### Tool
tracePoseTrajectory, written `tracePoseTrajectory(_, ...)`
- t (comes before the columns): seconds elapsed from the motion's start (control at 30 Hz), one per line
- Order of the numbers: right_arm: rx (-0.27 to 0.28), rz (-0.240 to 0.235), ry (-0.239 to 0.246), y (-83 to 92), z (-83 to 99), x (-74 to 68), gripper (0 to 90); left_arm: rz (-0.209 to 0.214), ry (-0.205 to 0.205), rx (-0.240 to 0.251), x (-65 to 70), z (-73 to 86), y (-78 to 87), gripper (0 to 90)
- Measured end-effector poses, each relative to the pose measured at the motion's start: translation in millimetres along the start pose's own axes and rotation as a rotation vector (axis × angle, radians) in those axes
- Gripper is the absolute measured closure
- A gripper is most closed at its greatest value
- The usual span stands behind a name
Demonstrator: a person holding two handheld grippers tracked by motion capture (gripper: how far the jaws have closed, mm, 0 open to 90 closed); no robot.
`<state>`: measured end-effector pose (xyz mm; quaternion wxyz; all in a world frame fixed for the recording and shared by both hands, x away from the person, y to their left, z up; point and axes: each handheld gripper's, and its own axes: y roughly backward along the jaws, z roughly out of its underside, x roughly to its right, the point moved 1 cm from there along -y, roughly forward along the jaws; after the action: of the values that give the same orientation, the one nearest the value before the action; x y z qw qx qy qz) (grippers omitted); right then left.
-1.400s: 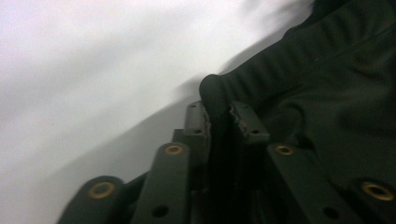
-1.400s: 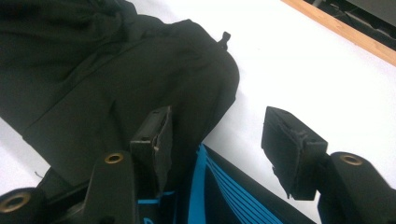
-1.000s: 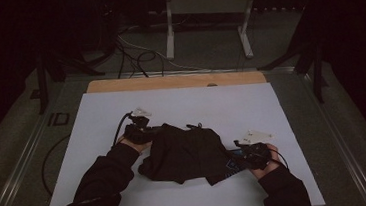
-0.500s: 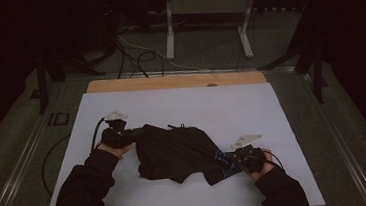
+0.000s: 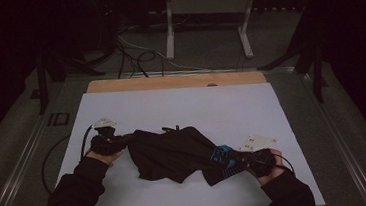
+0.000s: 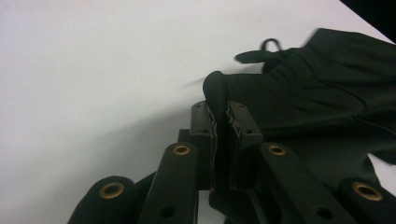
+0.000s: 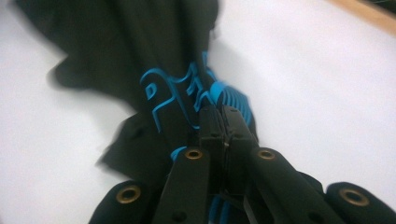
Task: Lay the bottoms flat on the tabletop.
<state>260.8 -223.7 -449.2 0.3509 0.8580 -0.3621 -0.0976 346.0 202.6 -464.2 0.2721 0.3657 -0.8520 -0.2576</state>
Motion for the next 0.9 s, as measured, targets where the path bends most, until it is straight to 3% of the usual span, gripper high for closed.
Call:
tracePoseTrajectory(0.03,-0.056,-0.101,0.043,-6.0,2.7,-14.5,89.5,-0.006,0.001,-0.001,-1.7,1.3,1.8,83.6)
tracePoseTrajectory(0.2,-0.118,-0.163,0.067,-18.5,9.2,-27.5,89.5,-0.038,-0.014,-0.011,-4.0,4.4,3.9,83.6)
tracePoseTrajectory(0.27,-0.16,-0.225,0.06,-31.0,12.8,-35.5,89.4,-0.063,-0.028,-0.02,-5.6,6.2,4.5,83.6)
tracePoseTrajectory(0.5,-0.217,-0.286,0.082,-52.1,17.6,-51.0,89.3,-0.068,0.006,-0.038,-17.1,15.4,0.1,83.6)
tracePoseTrajectory(0.57,-0.24,-0.301,0.063,-57.6,18.4,-55.9,88.5,-0.059,0.012,-0.036,-18.4,17.6,-1.6,83.6)
tracePoseTrajectory(0.67,-0.21,-0.303,0.063,-53.8,10.8,-47.3,82.6,-0.045,0.021,-0.031,-20.4,19.1,-2.6,83.6)
tracePoseTrajectory(0.73,-0.18,-0.305,0.037,-48.1,1.2,-38.2,74.7,-0.038,0.02,-0.027,-20.9,19.2,-2.2,83.6)
tracePoseTrajectory(0.8,-0.117,-0.272,0.014,-40.9,-12.3,-26.6,67.7,-0.033,0.018,-0.021,-20.7,18.7,-1.5,83.6)
tracePoseTrajectory(0.87,-0.021,-0.236,-0.033,-34.2,-35.2,-3.8,64.2,-0.03,0.021,-0.012,-19.6,18.2,-0.9,83.6)
tracePoseTrajectory(0.9,-0.021,-0.236,-0.033,-34.2,-35.2,-3.8,64.2,-0.027,0.017,-0.009,-19.2,17.9,-0.5,83.6)
